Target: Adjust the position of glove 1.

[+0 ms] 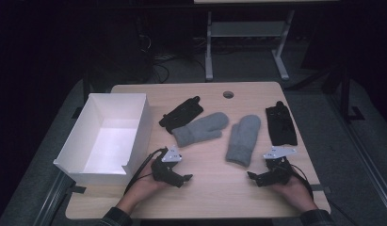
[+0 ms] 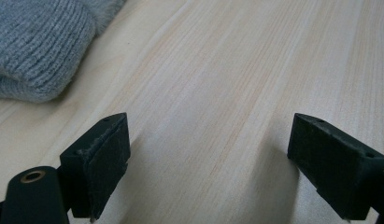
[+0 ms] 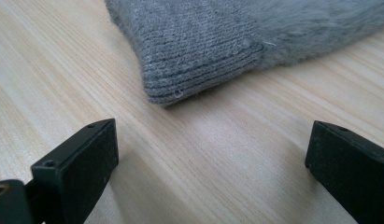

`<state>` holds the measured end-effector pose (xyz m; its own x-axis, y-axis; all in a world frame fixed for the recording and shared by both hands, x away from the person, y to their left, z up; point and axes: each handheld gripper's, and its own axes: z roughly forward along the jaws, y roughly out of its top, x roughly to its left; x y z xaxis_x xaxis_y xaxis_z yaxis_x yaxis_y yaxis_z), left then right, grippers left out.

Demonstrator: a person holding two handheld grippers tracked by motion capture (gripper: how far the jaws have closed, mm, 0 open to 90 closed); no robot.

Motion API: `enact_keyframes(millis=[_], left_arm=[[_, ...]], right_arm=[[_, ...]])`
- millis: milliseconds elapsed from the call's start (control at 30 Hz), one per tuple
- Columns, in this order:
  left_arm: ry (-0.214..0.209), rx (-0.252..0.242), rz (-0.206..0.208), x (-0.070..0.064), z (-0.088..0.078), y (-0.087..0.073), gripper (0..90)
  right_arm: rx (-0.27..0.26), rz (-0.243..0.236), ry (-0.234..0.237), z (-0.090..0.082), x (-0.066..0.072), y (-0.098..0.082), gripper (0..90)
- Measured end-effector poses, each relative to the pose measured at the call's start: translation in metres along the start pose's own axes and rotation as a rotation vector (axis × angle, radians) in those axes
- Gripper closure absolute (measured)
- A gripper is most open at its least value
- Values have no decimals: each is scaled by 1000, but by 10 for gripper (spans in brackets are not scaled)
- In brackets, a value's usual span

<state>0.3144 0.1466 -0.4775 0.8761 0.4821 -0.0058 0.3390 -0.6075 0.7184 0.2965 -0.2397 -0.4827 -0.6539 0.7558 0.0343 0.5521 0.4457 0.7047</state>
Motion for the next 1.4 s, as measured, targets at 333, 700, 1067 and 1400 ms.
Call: enact_keyframes(millis=[333, 700, 1067, 1400], left_arm=[[2, 0, -2, 0, 0, 0, 124], [10, -7, -14, 0, -2, -2, 124], [11, -1, -6, 1, -3, -2, 123], [31, 0, -26, -2, -6, -5, 124]], right_arm=[[18, 18, 39, -11, -6, 5, 174], [-38, 20, 40, -18, -19, 36, 739], [-56, -1, 86, 4, -36, 59, 900], [-41, -43, 96, 26, -36, 76, 900]])
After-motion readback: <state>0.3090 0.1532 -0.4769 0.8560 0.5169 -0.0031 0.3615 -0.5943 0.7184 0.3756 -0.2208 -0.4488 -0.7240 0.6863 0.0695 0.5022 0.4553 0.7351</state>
